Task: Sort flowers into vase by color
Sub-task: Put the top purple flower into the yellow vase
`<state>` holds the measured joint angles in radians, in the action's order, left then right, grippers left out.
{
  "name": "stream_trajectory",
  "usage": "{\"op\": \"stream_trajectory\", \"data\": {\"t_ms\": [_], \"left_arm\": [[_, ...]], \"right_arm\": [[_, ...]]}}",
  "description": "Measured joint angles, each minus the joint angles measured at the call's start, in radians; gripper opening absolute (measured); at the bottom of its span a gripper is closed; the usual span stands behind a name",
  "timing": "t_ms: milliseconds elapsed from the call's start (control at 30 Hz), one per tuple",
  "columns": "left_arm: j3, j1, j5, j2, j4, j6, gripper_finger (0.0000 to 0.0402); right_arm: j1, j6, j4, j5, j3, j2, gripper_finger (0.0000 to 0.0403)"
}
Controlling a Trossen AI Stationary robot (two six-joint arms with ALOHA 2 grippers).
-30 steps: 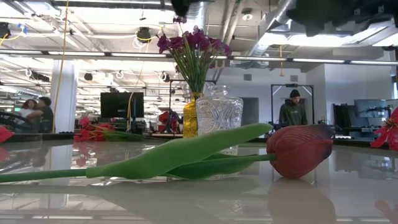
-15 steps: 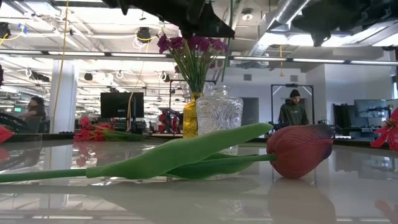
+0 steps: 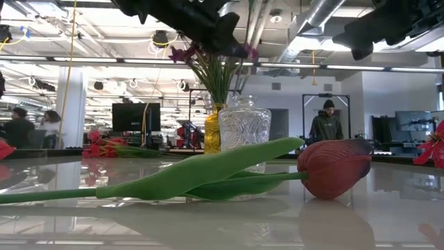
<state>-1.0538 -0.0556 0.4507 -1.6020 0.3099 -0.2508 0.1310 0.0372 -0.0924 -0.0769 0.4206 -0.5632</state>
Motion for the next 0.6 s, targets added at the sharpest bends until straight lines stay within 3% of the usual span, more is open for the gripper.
{"op": "stream_trajectory", "data": {"t_ms": [600], "left_arm": [[0.001,0.177,0.004,0.110,-0.185,-0.023,0.0000]], "right_arm": [[-0.001,-0.006,0.016,0.000,0.000,0.000,0.0189]]}}
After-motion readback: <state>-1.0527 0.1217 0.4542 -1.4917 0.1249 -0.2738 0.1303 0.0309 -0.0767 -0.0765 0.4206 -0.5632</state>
